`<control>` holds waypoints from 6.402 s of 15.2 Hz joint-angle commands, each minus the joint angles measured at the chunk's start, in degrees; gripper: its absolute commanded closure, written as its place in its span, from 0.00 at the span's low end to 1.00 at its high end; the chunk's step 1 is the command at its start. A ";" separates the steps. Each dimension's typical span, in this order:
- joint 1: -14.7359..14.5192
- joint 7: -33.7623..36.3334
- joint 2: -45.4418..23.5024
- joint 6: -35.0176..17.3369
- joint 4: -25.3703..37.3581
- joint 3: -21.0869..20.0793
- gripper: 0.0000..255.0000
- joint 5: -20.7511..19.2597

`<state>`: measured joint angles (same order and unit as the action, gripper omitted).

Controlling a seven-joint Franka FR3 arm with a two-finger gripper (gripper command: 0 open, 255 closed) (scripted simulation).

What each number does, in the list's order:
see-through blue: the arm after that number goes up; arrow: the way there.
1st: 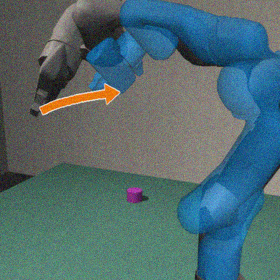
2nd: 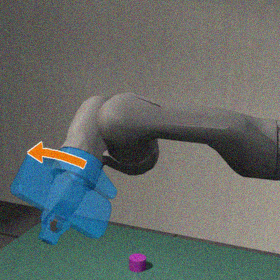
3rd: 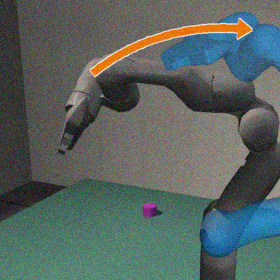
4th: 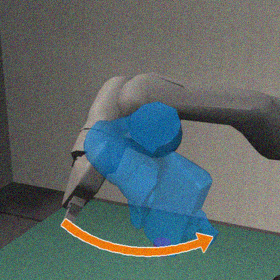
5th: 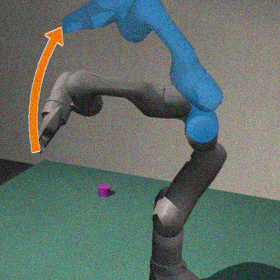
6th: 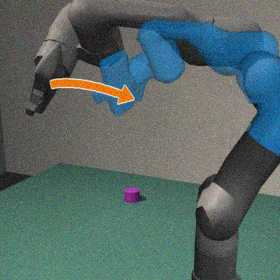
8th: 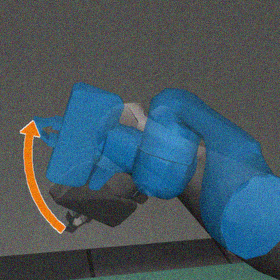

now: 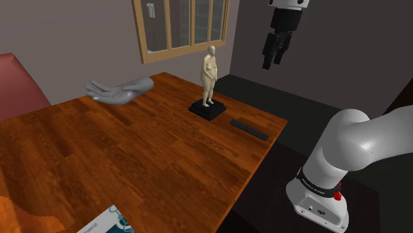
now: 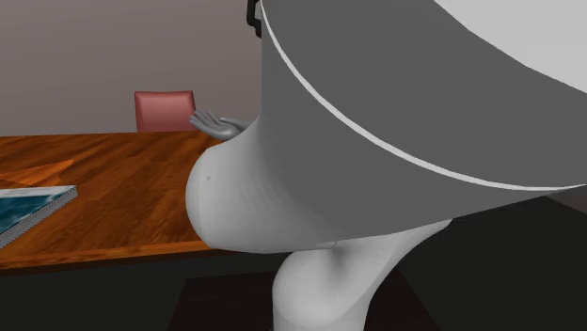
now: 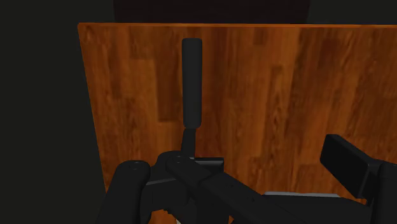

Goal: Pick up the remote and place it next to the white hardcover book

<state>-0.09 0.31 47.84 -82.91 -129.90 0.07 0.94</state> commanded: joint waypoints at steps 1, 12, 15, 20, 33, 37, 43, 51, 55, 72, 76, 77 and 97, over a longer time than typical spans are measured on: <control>0.00 0.00 0.00 0.00 0.00 0.00 0.00 0.00; 1.64 -3.40 2.14 -19.09 -21.99 4.34 0.00 -1.47; 2.21 -4.45 0.83 -25.06 -26.87 5.72 0.00 -1.98; 3.13 -6.45 -3.97 -36.27 -33.71 8.26 0.00 -2.80; 2.83 -8.05 -13.45 -51.62 -39.83 10.31 0.00 -2.79; 2.83 -8.05 -13.45 -51.62 -39.83 10.31 0.00 -2.79; 2.84 -8.05 -13.37 -51.58 -39.87 10.30 1.00 -2.80; 3.01 -7.72 -11.04 -48.08 -38.69 9.95 1.00 -2.86; 3.16 -7.35 -8.28 -43.59 -36.95 9.51 1.00 -2.86; -2.03 1.30 -0.64 -31.77 -32.25 1.59 1.00 2.87; -6.51 7.61 -0.93 -32.51 -32.16 -3.94 1.00 7.36; -7.57 9.16 -1.30 -32.80 -31.92 -5.34 1.00 8.47; -17.12 39.02 -25.26 -41.69 -12.26 -31.94 1.00 17.51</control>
<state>-17.30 37.82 24.00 -124.47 -143.68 -30.79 18.80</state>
